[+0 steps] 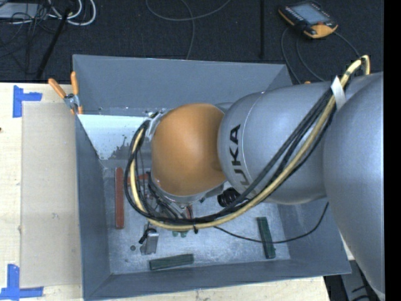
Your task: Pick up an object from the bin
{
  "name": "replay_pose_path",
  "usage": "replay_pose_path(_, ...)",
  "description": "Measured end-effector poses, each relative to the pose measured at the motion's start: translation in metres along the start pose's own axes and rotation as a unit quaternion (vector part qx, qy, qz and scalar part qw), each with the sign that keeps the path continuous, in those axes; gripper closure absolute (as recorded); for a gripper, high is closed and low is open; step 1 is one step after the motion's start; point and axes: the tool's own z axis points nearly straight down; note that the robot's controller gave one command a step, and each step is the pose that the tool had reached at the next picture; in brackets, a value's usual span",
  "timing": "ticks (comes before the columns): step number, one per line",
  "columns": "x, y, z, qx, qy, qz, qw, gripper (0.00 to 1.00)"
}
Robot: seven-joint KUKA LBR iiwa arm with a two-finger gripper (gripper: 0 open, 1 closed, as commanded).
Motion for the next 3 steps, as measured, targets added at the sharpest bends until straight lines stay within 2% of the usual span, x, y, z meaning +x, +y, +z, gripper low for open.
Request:
replay_pose_path(1, 0.009, -0.045, 0.059, 0.0, -0.0019, -0.047, 0.9989, 0.0)
replay_pose_path(2, 0.018, -0.059, 0.053, 0.0, 0.0002, -0.077, 0.9971, 0.0)
replay_pose_path(3, 0.019, -0.064, 0.062, 0.0, -0.0003, -0.085, 0.9964, 0.0)
